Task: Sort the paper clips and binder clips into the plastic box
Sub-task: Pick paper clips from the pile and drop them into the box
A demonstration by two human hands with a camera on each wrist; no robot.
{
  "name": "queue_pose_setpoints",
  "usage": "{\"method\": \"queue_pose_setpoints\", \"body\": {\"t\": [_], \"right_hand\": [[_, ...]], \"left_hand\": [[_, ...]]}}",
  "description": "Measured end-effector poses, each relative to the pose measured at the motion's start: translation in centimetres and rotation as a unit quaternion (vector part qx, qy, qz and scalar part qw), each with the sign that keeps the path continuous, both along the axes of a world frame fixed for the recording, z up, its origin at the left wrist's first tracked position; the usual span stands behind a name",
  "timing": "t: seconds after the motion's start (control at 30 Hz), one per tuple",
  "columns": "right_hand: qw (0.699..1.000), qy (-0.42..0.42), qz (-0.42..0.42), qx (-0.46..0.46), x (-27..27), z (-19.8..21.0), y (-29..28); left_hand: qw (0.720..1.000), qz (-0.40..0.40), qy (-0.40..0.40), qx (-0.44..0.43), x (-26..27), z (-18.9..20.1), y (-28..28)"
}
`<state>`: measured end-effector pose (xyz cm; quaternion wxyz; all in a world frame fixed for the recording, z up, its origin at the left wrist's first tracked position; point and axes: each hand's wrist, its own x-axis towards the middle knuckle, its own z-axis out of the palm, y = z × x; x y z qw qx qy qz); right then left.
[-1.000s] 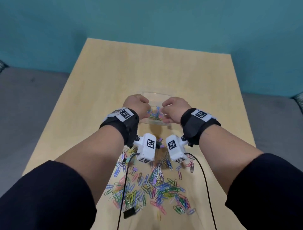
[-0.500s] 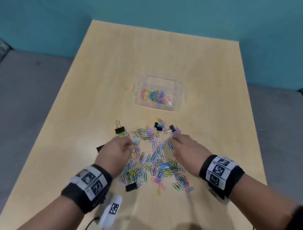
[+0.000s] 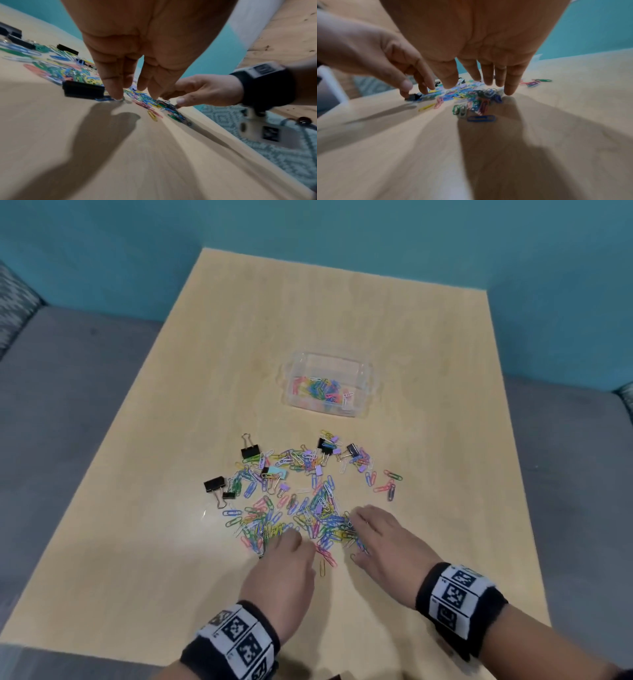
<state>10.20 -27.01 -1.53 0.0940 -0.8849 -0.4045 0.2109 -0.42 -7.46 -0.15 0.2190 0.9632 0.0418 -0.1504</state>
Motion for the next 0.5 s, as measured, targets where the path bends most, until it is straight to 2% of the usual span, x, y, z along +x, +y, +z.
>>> {"method": "queue_pose_setpoints", "body": {"t": [0.07,0.17,0.37,0.5], "right_hand": [[0.995,0.012,-0.095,0.014,-0.5,0.7,-0.9],[0.974,0.058,-0.217,-0.043,-1.6,1.3,-1.3],[0.969,0.045,-0.238,-0.044,-2.8,0.1,3.0],[0.973,0.019,-0.230,-0.029,-2.3,-0.5,5.4]], "left_hand": [[0.999,0.027,-0.028,0.033,0.7,-0.6,0.5],[0.996,0.043,-0.020,0.079,2.5,-0.5,1.0],[0.994,0.066,0.032,0.084,5.1,-1.1,0.4],[0.993,0.089,0.019,0.072,5.4,-1.7,-0.2]]}}
